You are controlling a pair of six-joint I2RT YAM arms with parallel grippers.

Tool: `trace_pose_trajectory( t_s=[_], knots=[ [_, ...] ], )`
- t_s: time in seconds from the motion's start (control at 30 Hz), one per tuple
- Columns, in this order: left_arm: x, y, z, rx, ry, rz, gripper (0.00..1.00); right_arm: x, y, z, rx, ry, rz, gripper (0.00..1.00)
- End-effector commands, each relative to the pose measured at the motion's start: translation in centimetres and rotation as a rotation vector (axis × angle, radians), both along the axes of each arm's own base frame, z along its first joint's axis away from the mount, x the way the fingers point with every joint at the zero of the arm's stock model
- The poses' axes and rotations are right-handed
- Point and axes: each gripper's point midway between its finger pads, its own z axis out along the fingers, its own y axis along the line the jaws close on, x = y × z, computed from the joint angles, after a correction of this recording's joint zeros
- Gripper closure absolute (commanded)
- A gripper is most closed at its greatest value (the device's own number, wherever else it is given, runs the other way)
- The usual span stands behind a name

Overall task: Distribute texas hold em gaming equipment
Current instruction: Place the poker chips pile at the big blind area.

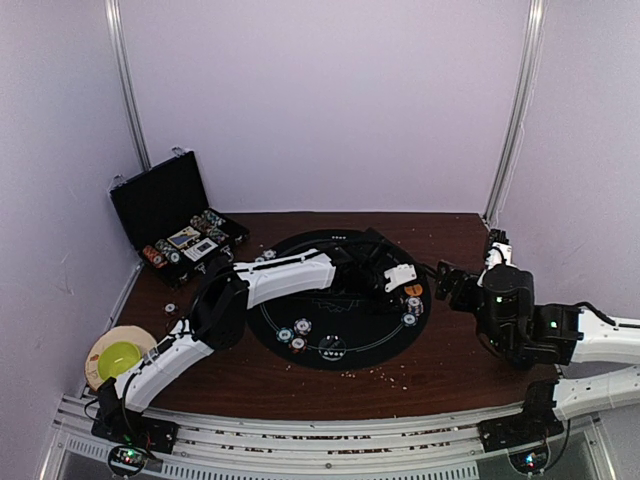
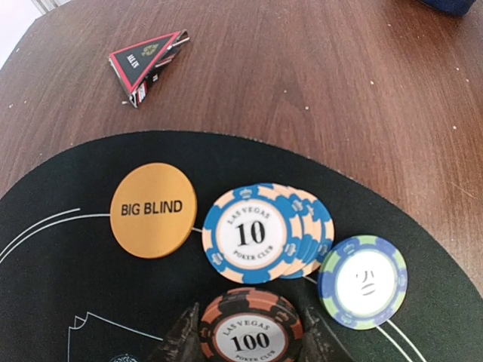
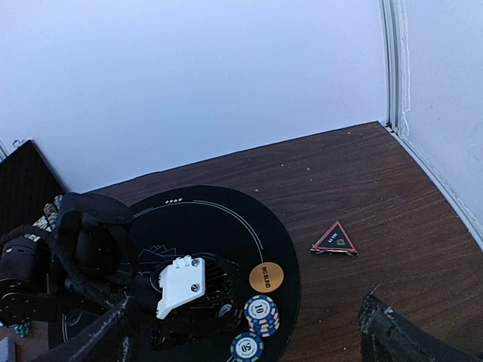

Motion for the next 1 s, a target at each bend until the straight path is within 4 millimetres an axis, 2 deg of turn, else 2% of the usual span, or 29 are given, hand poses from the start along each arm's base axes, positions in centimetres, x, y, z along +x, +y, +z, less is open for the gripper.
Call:
trace_pose_trajectory(
  t_s=[0.0,0.47,0.53,0.83,0.97],
  knots=[
    [0.0,0.0,0.0,0.002,-0.017,-0.003,0.58,0.1,0.0,-0.1,-0.004,-0.001,-0.002,0.01],
    [0.0,0.0,0.6,0.0,-0.018,0.0,0.53,0.2,0.2,-0.2,-0.012,0.003,0.004,0.01],
    [0.1,0.0,1.0,-0.004,-0.024,0.004,0.49,0.2,0.2,-0.2,-0.013,0.003,0.004,0.01],
    [0.4,0.8,3.3,-0.018,-0.035,0.012,0.46,0.2,0.3,-0.3,-0.013,0.005,0.008,0.01],
    [-0.4,1.5,3.4,-0.004,-0.015,-0.001,0.35,0.2,0.3,-0.2,-0.012,0.003,0.008,0.01]
  ],
)
